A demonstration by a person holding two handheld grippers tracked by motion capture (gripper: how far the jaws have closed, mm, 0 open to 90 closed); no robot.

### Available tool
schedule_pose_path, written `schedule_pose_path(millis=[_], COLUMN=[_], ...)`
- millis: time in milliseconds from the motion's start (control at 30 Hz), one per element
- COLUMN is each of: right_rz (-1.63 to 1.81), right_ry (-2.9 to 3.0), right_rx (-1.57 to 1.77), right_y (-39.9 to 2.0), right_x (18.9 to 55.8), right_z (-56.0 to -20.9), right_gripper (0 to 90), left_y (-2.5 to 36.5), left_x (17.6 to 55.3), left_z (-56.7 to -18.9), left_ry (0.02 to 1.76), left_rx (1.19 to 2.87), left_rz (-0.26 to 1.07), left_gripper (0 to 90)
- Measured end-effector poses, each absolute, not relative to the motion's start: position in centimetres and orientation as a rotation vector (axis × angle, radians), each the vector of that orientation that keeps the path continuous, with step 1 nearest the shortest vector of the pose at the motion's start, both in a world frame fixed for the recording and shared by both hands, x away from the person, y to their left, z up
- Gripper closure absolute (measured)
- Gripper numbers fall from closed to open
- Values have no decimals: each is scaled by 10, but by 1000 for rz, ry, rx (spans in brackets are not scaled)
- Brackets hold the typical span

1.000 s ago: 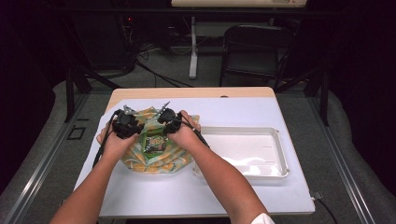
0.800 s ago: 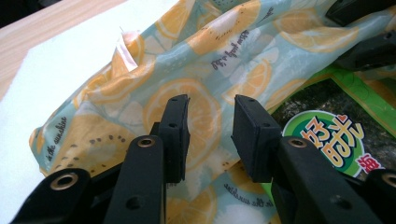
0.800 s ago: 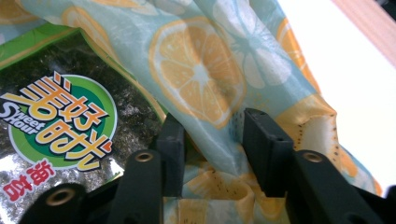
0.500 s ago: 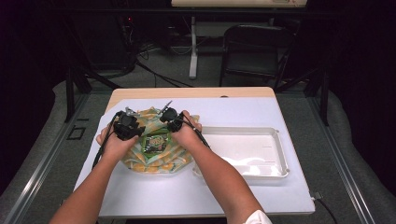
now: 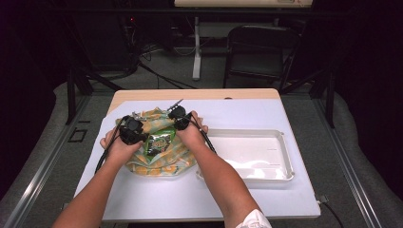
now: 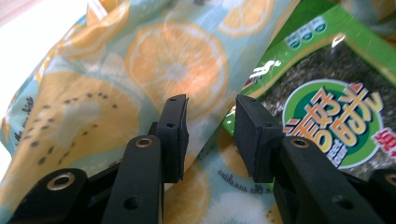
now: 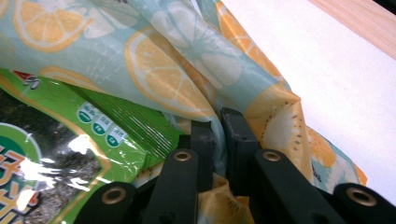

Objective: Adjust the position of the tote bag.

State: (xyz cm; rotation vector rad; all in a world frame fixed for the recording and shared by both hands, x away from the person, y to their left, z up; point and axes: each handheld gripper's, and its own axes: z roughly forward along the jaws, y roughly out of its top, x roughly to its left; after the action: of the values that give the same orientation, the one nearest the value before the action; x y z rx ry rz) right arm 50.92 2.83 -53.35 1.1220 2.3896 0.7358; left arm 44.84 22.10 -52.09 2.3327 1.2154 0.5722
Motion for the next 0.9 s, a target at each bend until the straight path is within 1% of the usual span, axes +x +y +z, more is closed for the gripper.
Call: schedule_pose_path(millis=[100, 167, 233, 433, 600, 800, 900], right_rz=[715, 726, 710, 701, 685, 684, 686], right_ry=[2397, 2392, 2403, 2405, 2412, 2402, 2399], right_rx=[1115, 1117, 1116, 1109, 1099, 1082, 1084], right_y=[27, 27, 26, 26, 25, 25, 25], right_x=[510, 510, 510, 507, 506, 505, 506], right_z=[-533, -534, -532, -530, -527, -529, -532], right_gripper=[838, 836, 835, 832, 824, 784, 789], left_y=[223, 224, 225, 222, 222, 224, 225], left_x=[449, 450, 452, 454, 458, 463, 465], left_z=[-524, -526, -528, -534, -537, -542, -544], left_ry=[1226, 1239, 1253, 1256, 1286, 1337, 1358], left_rx=[2368, 2380, 2388, 2411, 2408, 2371, 2353], left_rz=[569, 565, 559, 555, 586, 610, 611], left_gripper=[658, 688, 728, 900, 900, 900, 900])
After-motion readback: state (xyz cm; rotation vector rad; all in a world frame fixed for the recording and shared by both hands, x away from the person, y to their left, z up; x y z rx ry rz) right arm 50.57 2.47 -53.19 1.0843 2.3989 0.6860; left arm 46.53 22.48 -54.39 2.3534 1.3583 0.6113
